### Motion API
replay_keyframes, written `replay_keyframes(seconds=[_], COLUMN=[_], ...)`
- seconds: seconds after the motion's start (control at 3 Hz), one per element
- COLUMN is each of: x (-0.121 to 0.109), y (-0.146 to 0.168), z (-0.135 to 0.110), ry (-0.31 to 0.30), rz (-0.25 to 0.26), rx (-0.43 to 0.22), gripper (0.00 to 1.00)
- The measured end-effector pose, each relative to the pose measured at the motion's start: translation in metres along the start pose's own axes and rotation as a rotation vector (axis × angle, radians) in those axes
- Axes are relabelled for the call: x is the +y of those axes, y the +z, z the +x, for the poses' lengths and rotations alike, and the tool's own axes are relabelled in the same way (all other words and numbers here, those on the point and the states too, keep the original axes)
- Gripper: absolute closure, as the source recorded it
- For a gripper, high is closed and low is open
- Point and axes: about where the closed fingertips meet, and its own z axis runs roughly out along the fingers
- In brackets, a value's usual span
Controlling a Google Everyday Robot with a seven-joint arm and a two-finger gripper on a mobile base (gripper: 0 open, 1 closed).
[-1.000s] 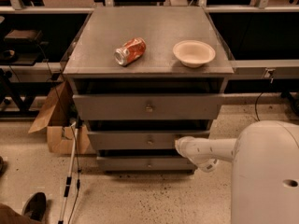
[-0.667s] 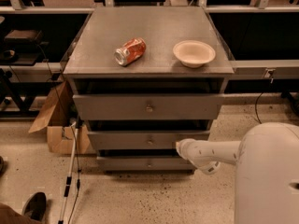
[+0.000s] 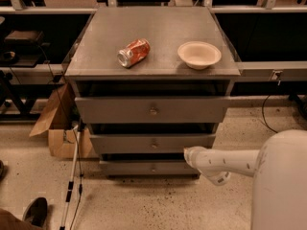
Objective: Close middle drawer
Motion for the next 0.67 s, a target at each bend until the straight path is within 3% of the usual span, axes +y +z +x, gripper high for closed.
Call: replay_keyframes(seconds=[0.33, 0.67], x=[-0.0007, -0.0007], y=[-0.0013, -0.0013], z=[0.0010, 0.0010], ry=[0.002, 0.002], rz=[0.001, 0.001], rx=[0.000, 0.000], gripper=[0.86, 0.64])
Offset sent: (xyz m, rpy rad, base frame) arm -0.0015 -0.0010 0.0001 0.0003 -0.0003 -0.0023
